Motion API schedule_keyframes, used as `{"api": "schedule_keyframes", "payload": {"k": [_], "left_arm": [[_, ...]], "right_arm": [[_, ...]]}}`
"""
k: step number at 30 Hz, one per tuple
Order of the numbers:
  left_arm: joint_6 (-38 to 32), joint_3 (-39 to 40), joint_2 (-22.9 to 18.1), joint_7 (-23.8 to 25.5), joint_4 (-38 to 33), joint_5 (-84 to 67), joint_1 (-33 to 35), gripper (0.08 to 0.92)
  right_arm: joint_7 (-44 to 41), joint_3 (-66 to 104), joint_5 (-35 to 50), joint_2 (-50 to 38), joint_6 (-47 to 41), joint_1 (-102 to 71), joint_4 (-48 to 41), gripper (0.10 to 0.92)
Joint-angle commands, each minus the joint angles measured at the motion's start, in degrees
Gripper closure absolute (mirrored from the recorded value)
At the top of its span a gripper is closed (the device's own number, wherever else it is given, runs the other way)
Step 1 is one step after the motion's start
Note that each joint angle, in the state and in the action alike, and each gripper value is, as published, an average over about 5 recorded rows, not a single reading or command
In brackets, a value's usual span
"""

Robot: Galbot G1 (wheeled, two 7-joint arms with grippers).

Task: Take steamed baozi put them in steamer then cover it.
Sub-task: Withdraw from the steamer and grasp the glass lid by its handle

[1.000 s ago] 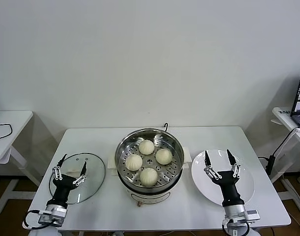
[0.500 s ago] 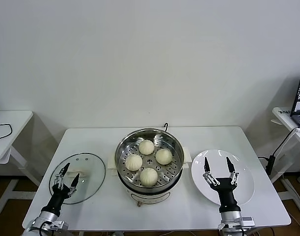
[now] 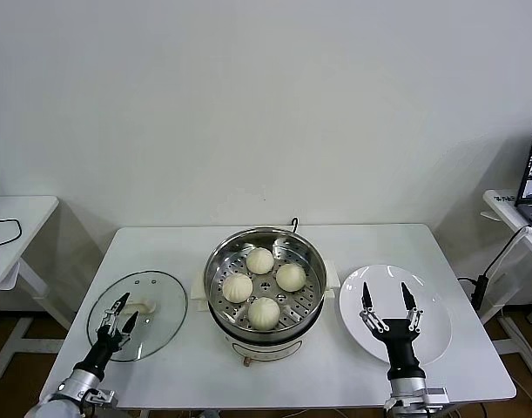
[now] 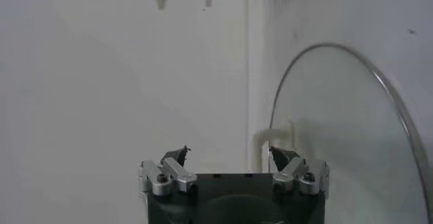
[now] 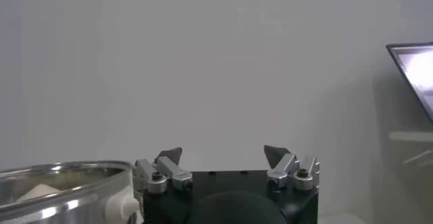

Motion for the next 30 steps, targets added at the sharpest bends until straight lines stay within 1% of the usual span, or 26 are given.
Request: {"api": "schedule_keyframes", "payload": {"k": [1,9,15,20,23,30], "left_arm": [[1.01,0.69,0.99,-1.82,4.56,4.16,-4.8,0.177],[2.26,2.3,1.77,-1.51,5.61,3.73,-7.2,0.177],[3.36,3.34,1.64,-1.64,6.36,3.58,-8.53,0.177],[4.09,4.49,1.64,-2.43,8.91,3.31,-9.42,0.186],[4.16,4.86,1.59,-2.86,10.64,3.4,-9.83,0.243],[3.15,5.18,1.18,-2.89,12.05,4.85,-10.02,0.442]], "right_arm": [[-0.04,0.0,-0.39,0.27,0.27,-0.24,-0.42,0.203],[-0.27,0.05,-0.91,0.25,0.52,-0.24,-1.14,0.203],[-0.39,0.03,-1.15,0.3,0.7,-0.25,-1.54,0.203],[-0.49,0.2,-1.38,0.28,1.12,-0.03,-2.35,0.203],[-0.54,0.21,-1.48,0.31,1.34,0.14,-2.79,0.203],[-0.62,0.0,-1.73,0.46,1.62,0.69,-3.9,0.203]]}}
